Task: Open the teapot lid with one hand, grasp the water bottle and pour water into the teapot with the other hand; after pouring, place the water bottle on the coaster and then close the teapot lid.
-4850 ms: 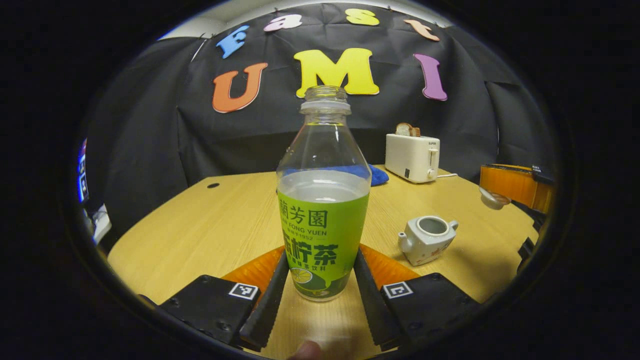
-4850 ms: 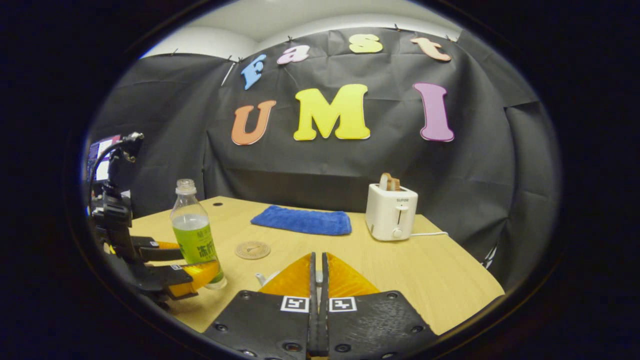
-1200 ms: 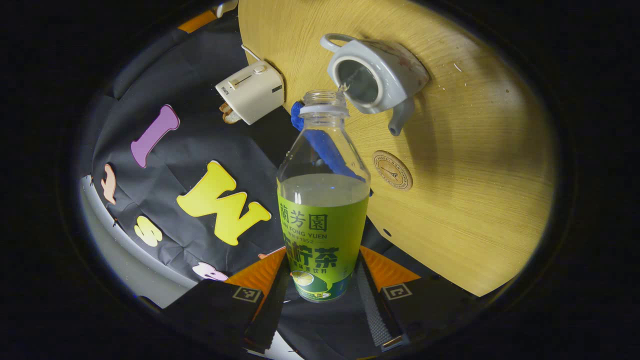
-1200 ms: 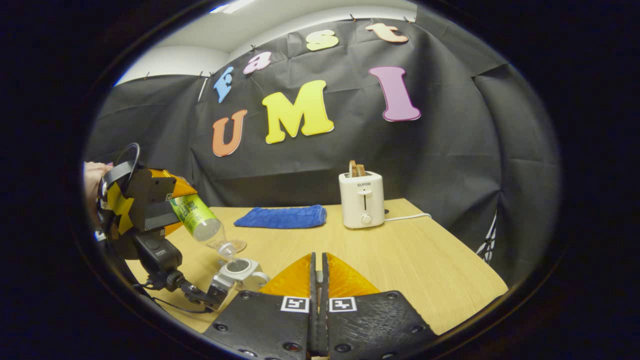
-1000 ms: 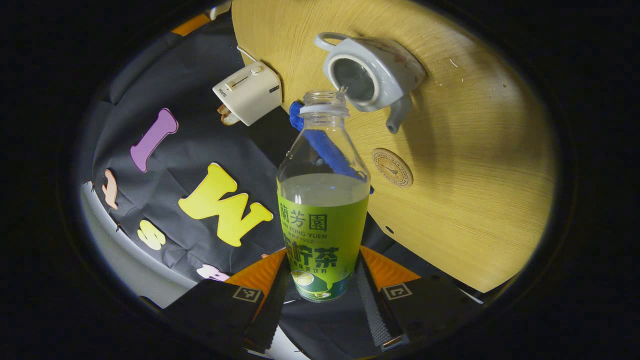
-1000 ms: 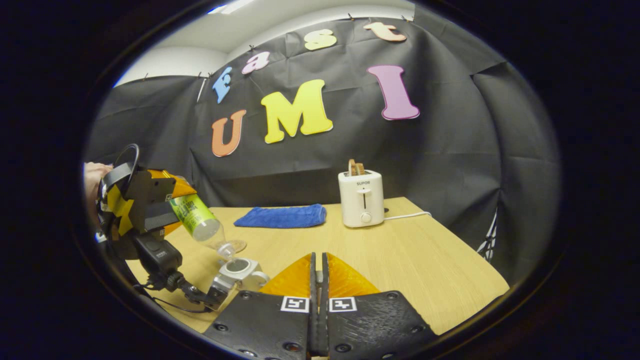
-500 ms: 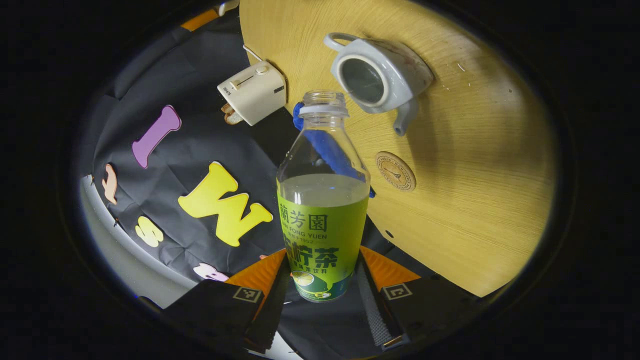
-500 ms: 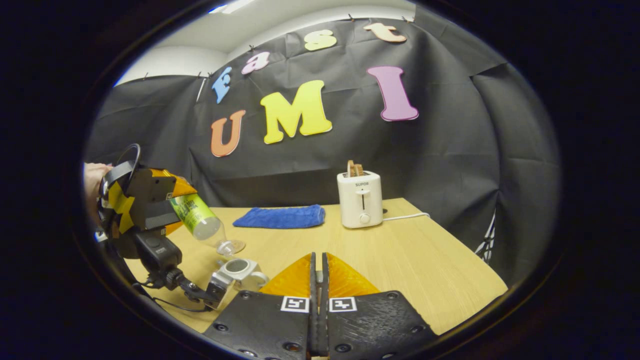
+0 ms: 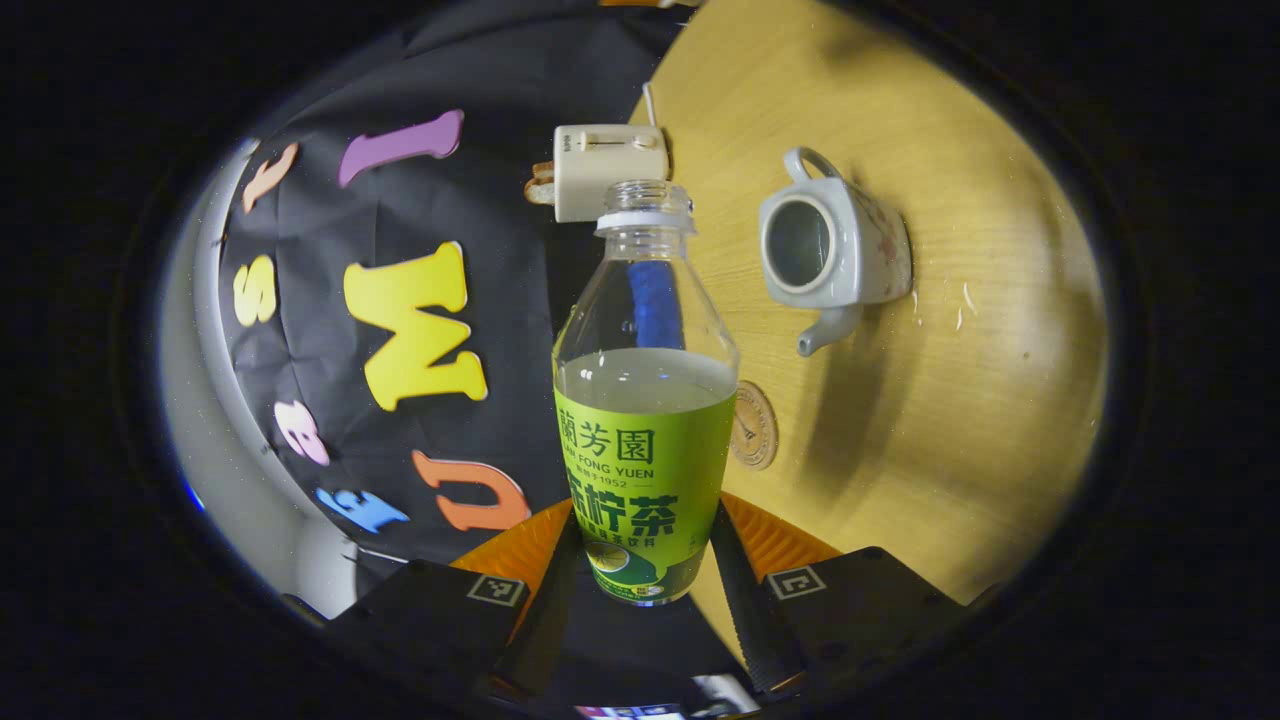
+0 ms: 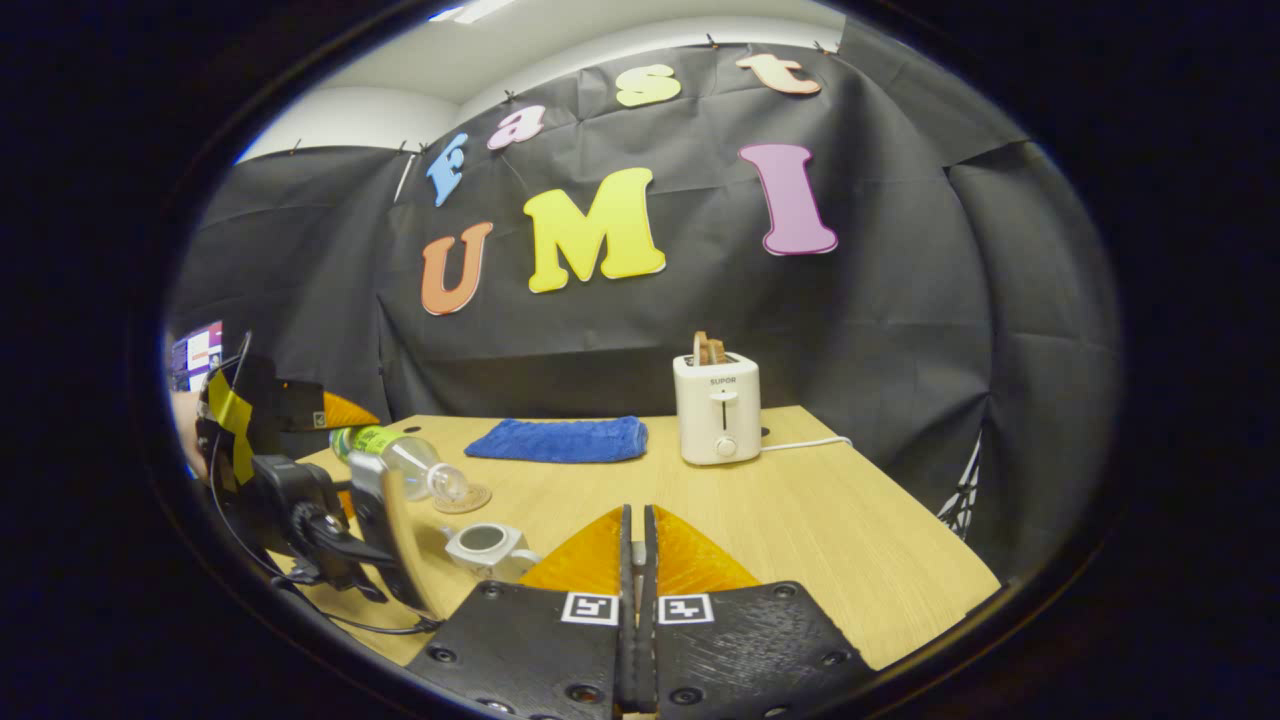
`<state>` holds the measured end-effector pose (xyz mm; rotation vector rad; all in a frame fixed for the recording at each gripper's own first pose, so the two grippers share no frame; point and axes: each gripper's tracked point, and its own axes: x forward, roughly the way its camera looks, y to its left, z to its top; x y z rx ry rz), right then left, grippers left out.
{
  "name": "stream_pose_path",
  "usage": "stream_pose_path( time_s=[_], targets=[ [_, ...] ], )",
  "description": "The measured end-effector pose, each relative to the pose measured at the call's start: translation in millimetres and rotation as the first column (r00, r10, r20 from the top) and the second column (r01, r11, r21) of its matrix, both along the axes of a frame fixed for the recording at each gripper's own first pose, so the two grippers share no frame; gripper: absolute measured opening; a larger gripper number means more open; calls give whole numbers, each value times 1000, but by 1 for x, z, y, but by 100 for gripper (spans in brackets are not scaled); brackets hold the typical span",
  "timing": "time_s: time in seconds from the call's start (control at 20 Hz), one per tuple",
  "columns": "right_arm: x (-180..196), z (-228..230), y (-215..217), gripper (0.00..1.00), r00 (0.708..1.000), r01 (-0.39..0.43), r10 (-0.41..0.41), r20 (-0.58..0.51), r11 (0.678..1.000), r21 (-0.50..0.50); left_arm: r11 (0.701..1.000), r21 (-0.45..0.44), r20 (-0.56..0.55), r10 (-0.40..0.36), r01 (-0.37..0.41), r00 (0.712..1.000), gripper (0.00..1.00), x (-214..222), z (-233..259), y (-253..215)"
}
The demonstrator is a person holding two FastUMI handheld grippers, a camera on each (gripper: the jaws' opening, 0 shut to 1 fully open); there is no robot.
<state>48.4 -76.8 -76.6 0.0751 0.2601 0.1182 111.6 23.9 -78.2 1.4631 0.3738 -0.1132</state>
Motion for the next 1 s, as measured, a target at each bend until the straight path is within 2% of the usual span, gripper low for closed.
stream_pose_path(
  time_s=[0.1,0.2,0.25,0.35,0.5,0.6,0.75,0.9,1.0],
  targets=[
    [-1,5,2,0,1000,4,-4,7,1000,-7,981,-188,10,40,-37,999,73,-11,-6,7],
    [-2,10,6,0,1000,6,-5,14,1000,-13,920,-382,29,102,-84,994,73,-18,-10,19],
    [-2,13,8,0,1000,5,-5,22,1000,-14,877,-470,36,129,-97,991,73,-21,-13,21],
    [-2,20,10,0,999,12,-11,40,1000,-21,773,-624,32,172,-115,985,73,-21,-16,25],
    [-2,22,22,0,999,2,-1,48,1000,-25,583,-805,7,197,-111,980,73,-23,-17,19],
    [1,21,33,0,999,-12,12,48,1000,-16,448,-888,-16,199,-106,980,73,-19,-16,14],
    [3,20,47,0,998,-27,28,50,1000,-15,284,-956,-25,184,-77,983,74,-5,-10,4],
    [7,14,60,0,998,-40,40,41,999,-16,180,-983,1,178,-31,984,74,20,2,2],
    [9,8,68,0,998,-50,51,29,998,-27,139,-990,5,182,-21,983,74,36,6,3]
  ],
)
